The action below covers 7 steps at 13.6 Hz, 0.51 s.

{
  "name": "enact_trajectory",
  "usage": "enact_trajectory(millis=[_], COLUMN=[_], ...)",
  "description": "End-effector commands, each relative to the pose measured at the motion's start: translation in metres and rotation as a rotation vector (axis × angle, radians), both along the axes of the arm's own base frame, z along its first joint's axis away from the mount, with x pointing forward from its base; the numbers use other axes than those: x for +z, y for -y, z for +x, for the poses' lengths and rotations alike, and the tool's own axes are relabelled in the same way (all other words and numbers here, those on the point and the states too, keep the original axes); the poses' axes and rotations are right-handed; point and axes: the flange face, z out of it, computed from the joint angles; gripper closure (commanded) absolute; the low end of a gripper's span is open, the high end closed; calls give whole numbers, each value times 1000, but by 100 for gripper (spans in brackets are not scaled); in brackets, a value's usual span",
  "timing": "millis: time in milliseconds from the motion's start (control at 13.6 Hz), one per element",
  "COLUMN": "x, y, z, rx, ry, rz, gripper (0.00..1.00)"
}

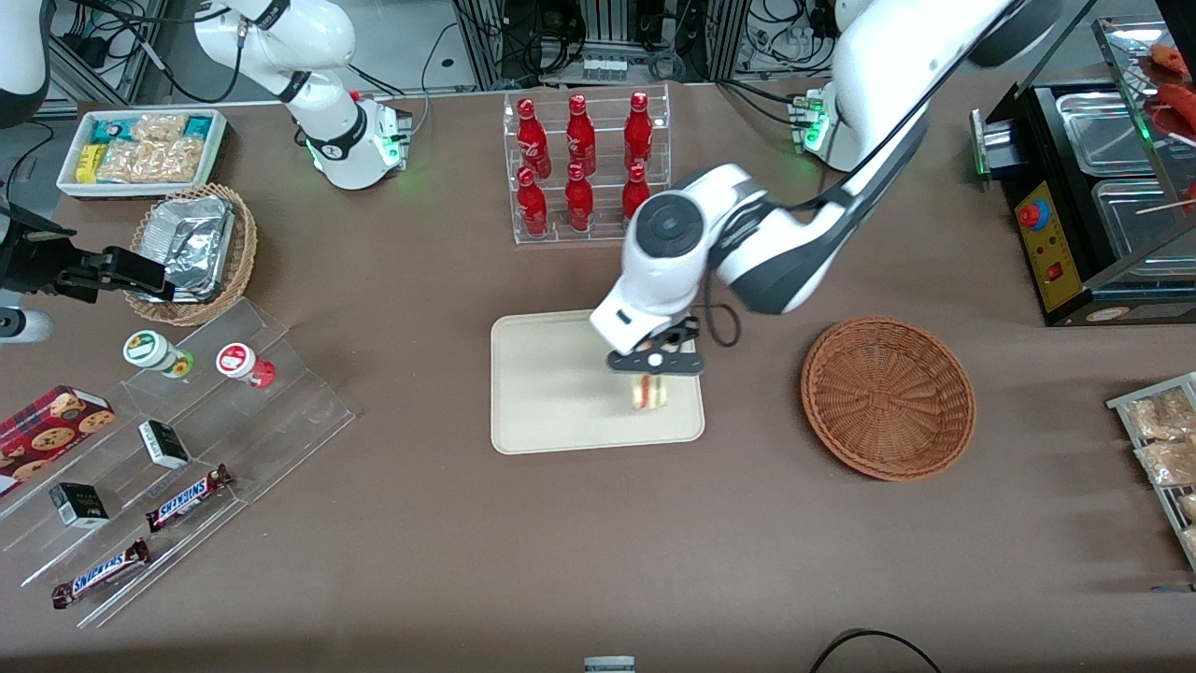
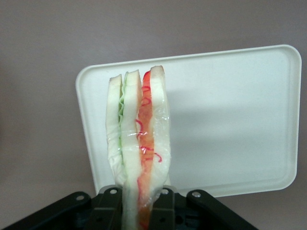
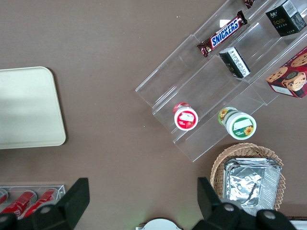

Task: Place sandwich from basket to tray
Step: 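Carry the held sandwich from the basket over the cream tray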

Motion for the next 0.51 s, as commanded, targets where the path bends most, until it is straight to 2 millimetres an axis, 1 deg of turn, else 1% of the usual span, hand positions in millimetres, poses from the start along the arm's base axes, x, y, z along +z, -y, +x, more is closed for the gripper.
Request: enact_trajectory(millis=[0,74,221,441], x=[-35,-47,-69,-88], y=[30,40,53,63], z=[11,9,3,-1], rx=[38,31,17,4], ry=[-8,-15,-16,-11], rz=[7,8,32,26], gripper=[100,100,100,100])
